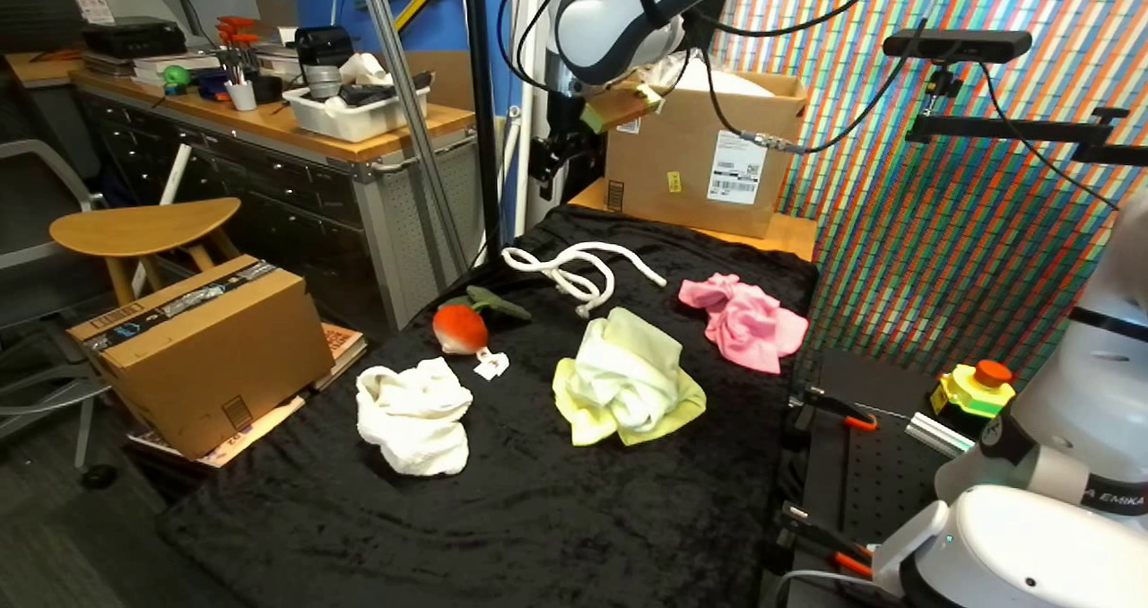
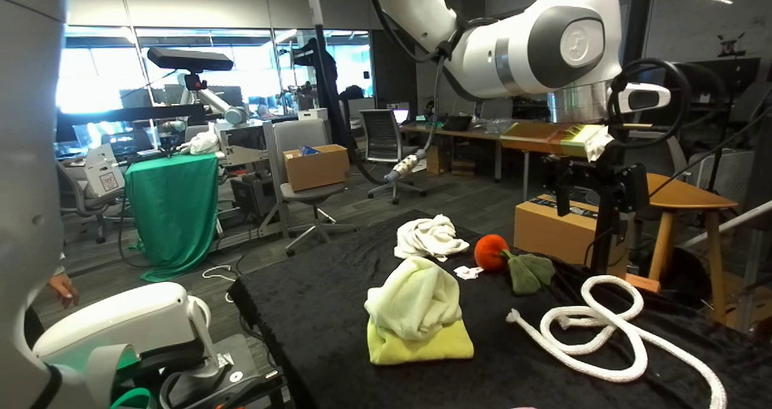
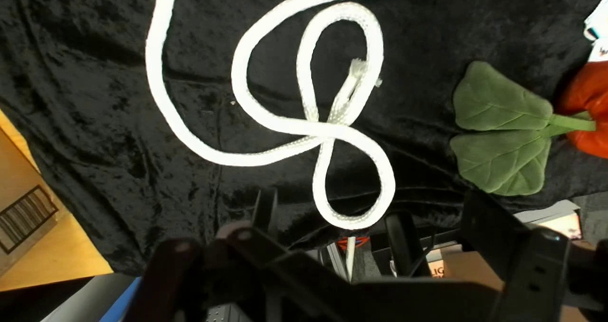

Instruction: One by one, put all the objects in the center of the table

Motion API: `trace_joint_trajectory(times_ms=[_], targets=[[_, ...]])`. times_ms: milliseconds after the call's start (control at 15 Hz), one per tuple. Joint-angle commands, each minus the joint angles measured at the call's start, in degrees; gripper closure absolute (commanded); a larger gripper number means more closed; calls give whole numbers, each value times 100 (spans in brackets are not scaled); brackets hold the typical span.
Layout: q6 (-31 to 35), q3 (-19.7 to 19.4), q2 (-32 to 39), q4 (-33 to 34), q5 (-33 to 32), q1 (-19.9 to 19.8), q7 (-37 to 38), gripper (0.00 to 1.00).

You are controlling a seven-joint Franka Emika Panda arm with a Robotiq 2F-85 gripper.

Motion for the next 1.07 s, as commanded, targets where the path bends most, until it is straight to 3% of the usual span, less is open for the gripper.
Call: trace_joint_trajectory(times_ms=[0,400,1000], targets=[[-521,19,774,1112,17,-97,-146,0],[-1071,5,1734,2097,101,-312,-202,0],[-1836,126,2605,2912,417,-639,-377,0]])
